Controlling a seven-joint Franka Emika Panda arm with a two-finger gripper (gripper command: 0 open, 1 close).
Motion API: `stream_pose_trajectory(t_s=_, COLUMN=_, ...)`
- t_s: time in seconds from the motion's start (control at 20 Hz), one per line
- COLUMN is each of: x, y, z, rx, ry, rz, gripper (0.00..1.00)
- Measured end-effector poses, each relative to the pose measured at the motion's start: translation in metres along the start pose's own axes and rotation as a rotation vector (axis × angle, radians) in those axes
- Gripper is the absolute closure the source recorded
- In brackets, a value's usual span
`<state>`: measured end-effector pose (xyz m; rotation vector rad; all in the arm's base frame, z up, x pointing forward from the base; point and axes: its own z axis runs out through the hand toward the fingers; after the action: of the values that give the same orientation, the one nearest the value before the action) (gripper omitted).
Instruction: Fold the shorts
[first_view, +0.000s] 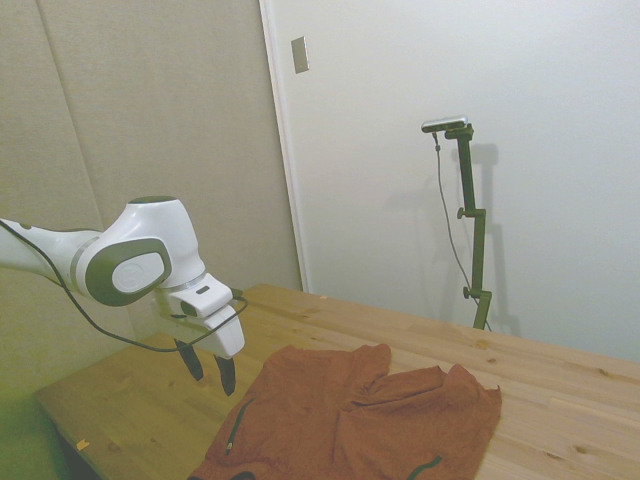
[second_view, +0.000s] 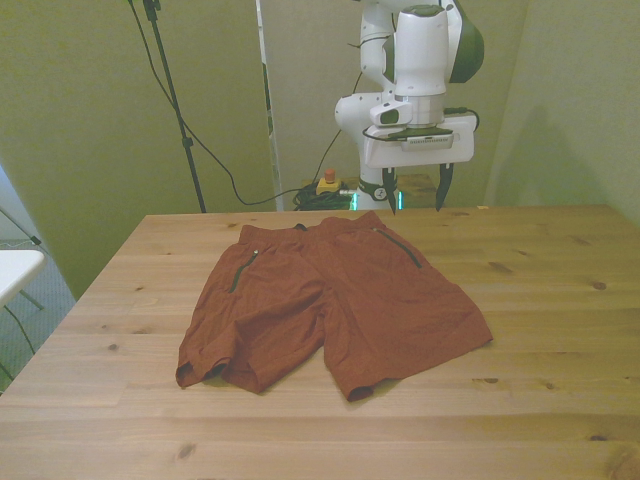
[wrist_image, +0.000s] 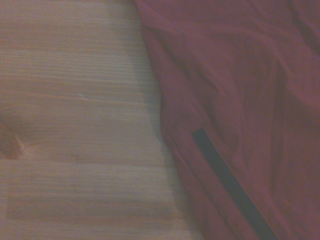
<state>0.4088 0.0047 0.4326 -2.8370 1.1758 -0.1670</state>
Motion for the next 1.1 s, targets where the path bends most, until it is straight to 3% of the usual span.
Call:
stream_pose_trajectory(t_s=0.15, x=-0.004, y=-0.003, z=0.004, rx=-0.028, ry=0.015, rz=-0.009, gripper=0.0)
stream_pose_trajectory(t_s=0.35, x=-0.055, y=-0.047, z=0.012, rx=-0.159, ry=0.175, rz=-0.1, gripper=0.0)
stream_pose_trajectory(t_s=0.55, x=-0.099, y=-0.068, z=0.012, rx=-0.275, ry=0.338, rz=-0.197, gripper=0.0)
stream_pose_trajectory(t_s=0.9, x=-0.166, y=-0.044, z=0.017, rx=-0.541, ry=0.529, rz=-0.377, gripper=0.0)
stream_pose_trajectory(t_s=1.1, x=-0.182, y=-0.01, z=0.043, rx=-0.631, ry=0.566, rz=-0.394, gripper=0.0)
